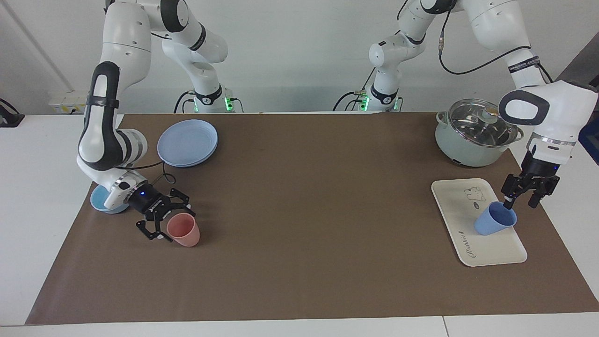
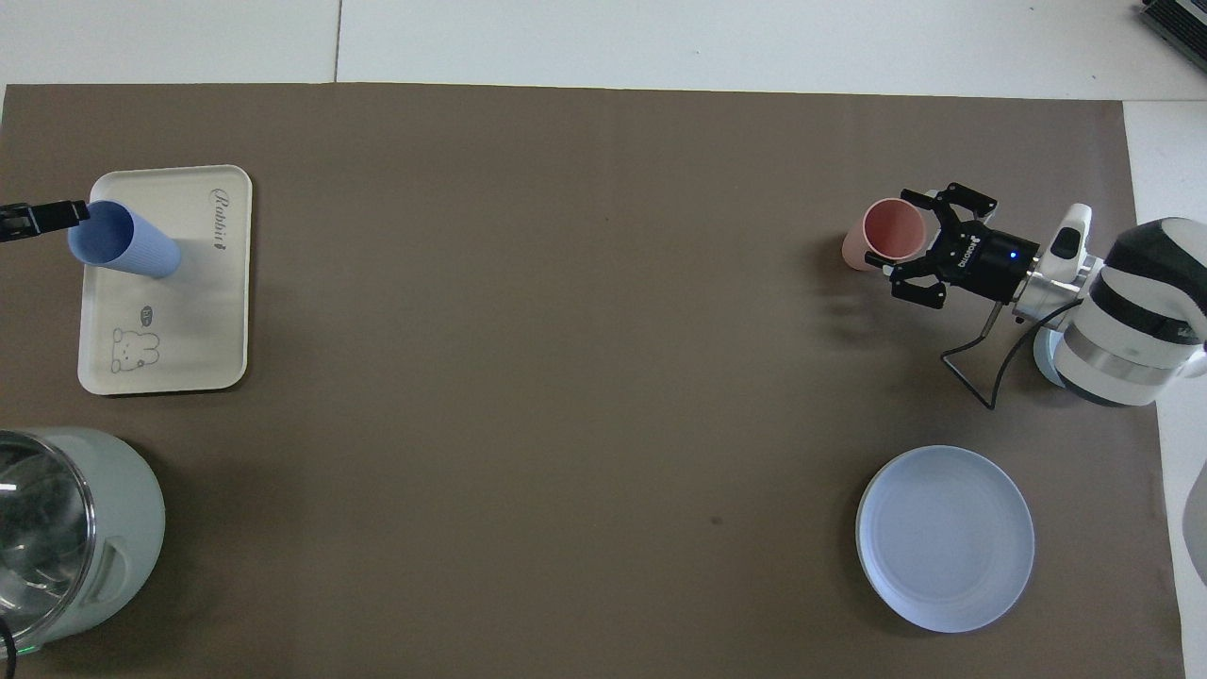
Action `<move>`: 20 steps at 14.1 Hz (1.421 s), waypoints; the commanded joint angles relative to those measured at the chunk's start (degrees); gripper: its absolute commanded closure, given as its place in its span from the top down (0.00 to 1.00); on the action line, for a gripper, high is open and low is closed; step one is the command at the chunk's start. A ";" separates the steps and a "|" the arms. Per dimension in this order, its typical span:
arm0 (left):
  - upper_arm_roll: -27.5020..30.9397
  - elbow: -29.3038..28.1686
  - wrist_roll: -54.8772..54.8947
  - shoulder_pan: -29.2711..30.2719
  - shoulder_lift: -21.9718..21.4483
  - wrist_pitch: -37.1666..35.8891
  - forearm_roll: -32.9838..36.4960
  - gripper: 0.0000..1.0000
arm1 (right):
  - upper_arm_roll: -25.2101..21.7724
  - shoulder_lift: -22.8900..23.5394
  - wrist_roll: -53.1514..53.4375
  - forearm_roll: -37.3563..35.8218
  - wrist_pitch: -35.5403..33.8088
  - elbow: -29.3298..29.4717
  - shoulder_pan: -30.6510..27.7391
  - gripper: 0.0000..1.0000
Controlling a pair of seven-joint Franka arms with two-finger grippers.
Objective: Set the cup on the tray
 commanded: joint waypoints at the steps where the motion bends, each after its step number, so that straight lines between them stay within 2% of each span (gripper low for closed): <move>1: 0.57 10.18 -1.73 -2.46 0.56 -15.84 3.37 1.00 | 0.26 -6.86 7.28 -0.29 1.35 -3.47 0.43 1.00; 3: 0.40 15.73 -4.53 -5.53 0.65 -26.58 11.87 1.00 | 0.26 -12.23 16.05 -8.08 3.11 -4.80 0.43 1.00; 5: 0.66 18.21 -6.74 -10.19 0.39 -34.41 15.86 1.00 | 0.17 -16.10 26.60 -19.23 2.94 -4.81 -0.27 1.00; 6: 0.66 19.96 -7.44 -11.86 0.12 -38.45 18.22 1.00 | 0.17 -16.99 30.56 -24.86 2.85 -4.81 -0.44 1.00; 8: 0.66 22.86 -7.54 -15.81 -0.23 -48.20 25.07 1.00 | 0.08 -18.22 37.25 -31.21 3.55 -4.54 0.34 1.00; 9: 0.66 23.05 -7.71 -17.40 -0.49 -50.86 27.10 1.00 | 0.17 -19.10 41.20 -35.33 5.12 -4.45 0.43 1.00; 12: 0.31 21.83 -10.68 -17.86 -4.52 -52.03 28.35 1.00 | 0.53 -21.12 57.35 -46.06 7.68 -3.93 2.79 1.00; 13: 0.22 21.12 -12.61 -17.51 -5.49 -51.51 27.74 1.00 | 0.52 -21.91 66.02 -52.45 9.78 -3.84 4.29 1.00; 15: 0.22 20.68 -17.27 -17.33 -6.29 -51.41 25.73 1.00 | 0.87 -22.80 83.78 -67.81 9.45 -1.66 6.05 1.00; 18: 0.31 17.61 -18.70 -17.33 -8.92 -51.32 24.40 1.00 | 0.96 -23.32 101.92 -83.31 3.15 2.12 8.07 1.00; 20: 0.22 16.11 -18.78 -17.33 -9.81 -50.80 22.48 1.00 | 0.96 -23.33 113.34 -90.98 -5.62 7.12 10.79 1.00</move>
